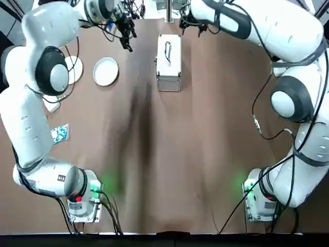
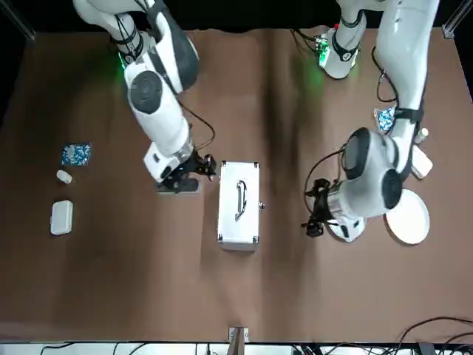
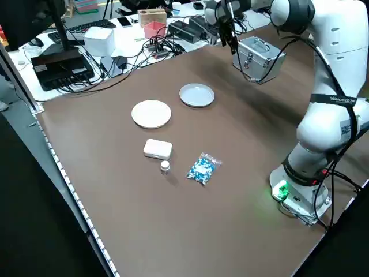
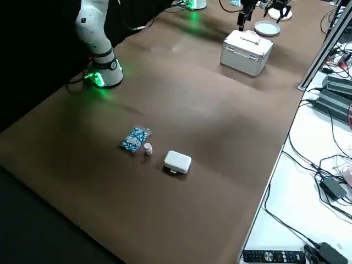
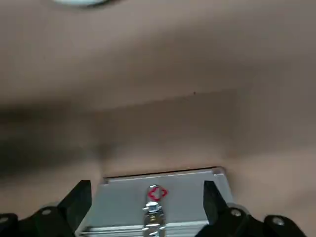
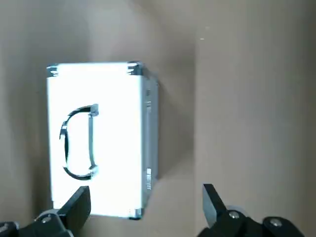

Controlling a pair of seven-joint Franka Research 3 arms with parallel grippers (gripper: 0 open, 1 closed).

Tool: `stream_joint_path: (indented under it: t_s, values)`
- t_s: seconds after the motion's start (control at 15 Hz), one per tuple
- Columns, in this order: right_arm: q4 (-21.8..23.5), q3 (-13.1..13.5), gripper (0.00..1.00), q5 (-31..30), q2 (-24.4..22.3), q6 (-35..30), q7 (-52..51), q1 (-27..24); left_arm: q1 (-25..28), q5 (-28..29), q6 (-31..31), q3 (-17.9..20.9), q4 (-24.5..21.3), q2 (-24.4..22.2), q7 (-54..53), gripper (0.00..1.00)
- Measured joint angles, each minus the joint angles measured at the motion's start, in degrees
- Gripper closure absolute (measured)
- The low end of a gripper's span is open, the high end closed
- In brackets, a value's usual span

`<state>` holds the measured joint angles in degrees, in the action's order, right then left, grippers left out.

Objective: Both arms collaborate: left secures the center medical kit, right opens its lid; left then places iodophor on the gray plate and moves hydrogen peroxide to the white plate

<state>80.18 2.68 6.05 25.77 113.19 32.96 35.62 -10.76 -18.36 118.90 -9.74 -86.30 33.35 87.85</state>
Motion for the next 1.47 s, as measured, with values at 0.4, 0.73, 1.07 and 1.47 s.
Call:
stream_joint_path:
  t_s: [0.4,0.73,1.07,1.47]
  values:
    - [-7.87,0.13,0.00,-0.01,7.66,5.88,8.80,5.18,-4.83,0.00,11.62,-0.02,0.00,6.51,13.70,0.00]
    - [-9.42,0.33,0.01,-0.03,9.78,7.63,9.22,5.49,-7.44,-1.97,15.35,-0.16,0.01,9.11,15.36,0.00]
    - [-9.47,0.34,0.03,-0.34,10.27,8.89,9.22,5.76,-8.20,-2.59,15.73,-1.57,0.02,9.88,15.64,0.00]
    - [-9.54,0.41,0.16,-0.37,10.57,9.50,9.21,5.76,-8.57,-2.71,15.73,-2.66,0.02,10.04,15.76,0.03]
